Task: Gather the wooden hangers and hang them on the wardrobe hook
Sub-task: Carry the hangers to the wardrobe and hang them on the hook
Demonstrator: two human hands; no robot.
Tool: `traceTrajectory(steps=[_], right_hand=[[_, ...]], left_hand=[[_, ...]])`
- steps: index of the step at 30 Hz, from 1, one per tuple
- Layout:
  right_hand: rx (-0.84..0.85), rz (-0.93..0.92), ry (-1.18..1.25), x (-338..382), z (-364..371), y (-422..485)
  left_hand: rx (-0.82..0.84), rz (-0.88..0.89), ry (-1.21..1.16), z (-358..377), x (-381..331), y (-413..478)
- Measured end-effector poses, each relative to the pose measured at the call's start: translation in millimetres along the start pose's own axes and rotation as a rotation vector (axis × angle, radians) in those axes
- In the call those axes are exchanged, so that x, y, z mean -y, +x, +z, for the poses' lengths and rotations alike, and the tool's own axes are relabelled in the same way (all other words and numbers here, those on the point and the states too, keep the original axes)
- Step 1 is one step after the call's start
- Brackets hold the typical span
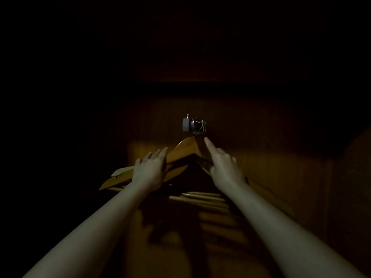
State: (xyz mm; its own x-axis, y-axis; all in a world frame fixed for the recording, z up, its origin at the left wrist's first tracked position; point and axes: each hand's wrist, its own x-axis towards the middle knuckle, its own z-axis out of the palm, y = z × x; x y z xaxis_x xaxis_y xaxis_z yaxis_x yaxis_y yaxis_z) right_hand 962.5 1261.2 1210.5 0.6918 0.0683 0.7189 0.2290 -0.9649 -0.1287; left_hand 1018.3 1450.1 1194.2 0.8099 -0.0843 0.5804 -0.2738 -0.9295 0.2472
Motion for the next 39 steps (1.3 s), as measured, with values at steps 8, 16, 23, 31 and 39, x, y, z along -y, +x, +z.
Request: traceTrajectory(steps=[8, 16, 23, 31, 39], right_hand=[[-0.063, -0.024, -0.023, -3, 25, -9], [-0.006, 0.027, -0.076, 0, 26, -22], [0.065, -0.037, -0.132, 1, -4, -57], [0.321, -0.079, -0.009, -4, -39, -156], [0.579, 0.054, -0.009, -13, -62, -268]], left_hand=[[-0.037, 0.038, -0.103, 25, 10, 0], [0.103, 0.019, -0.128, 12, 10, -2], [0.048, 0.142, -0.019, -3, 11, -56], [0.263, 0.286, -0.053, -15, -15, -166], [0.536, 0.366, -0.219, -2, -38, -261]])
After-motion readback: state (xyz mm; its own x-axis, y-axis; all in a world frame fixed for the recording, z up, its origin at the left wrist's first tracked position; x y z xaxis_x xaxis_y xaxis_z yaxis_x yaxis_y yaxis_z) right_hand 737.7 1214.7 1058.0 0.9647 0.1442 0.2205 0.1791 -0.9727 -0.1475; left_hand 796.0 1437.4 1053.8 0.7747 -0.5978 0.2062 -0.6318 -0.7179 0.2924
